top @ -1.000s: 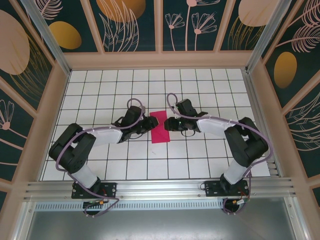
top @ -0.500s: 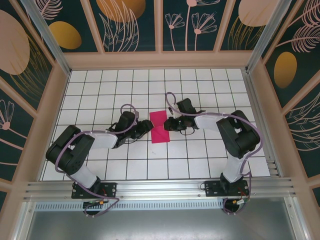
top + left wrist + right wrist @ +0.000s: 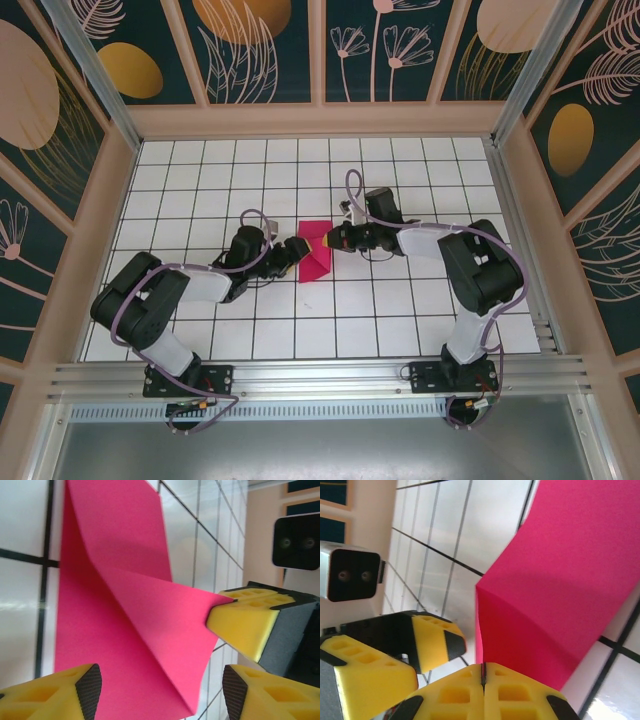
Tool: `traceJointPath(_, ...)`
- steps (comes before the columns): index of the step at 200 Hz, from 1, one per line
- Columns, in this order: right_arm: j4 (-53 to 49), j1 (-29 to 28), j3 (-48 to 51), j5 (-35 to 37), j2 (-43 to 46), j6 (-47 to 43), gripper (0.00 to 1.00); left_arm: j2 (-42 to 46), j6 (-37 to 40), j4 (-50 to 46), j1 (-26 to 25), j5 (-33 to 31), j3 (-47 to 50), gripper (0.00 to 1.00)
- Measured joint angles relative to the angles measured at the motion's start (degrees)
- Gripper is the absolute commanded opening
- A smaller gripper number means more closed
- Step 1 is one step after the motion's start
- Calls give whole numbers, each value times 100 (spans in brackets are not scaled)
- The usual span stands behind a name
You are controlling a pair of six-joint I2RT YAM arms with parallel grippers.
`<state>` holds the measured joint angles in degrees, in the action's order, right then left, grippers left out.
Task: Fold a paper plane with a square sheet of paper (pick it up from the middle)
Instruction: Turn over the paper at the center of the table.
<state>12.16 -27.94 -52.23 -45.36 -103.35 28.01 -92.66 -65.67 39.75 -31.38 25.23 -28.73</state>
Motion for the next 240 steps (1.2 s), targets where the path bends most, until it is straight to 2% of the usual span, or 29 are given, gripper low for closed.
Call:
traceJointPath(75,361,28,164,-280,13,350,3,-595,-358,859,0,227,-9,64)
traceJointPath(123,531,92,205,-354,13,457,3,-870,-490,1207,0,308,-33,49)
traceJointPath(164,603,140,254,-413,11,566,3,-1093,-516,1541,0,343,-101,47)
traceJointPath(240,647,221,282,-424,13,608,3,-1329,-590,1764,0,339,-249,30)
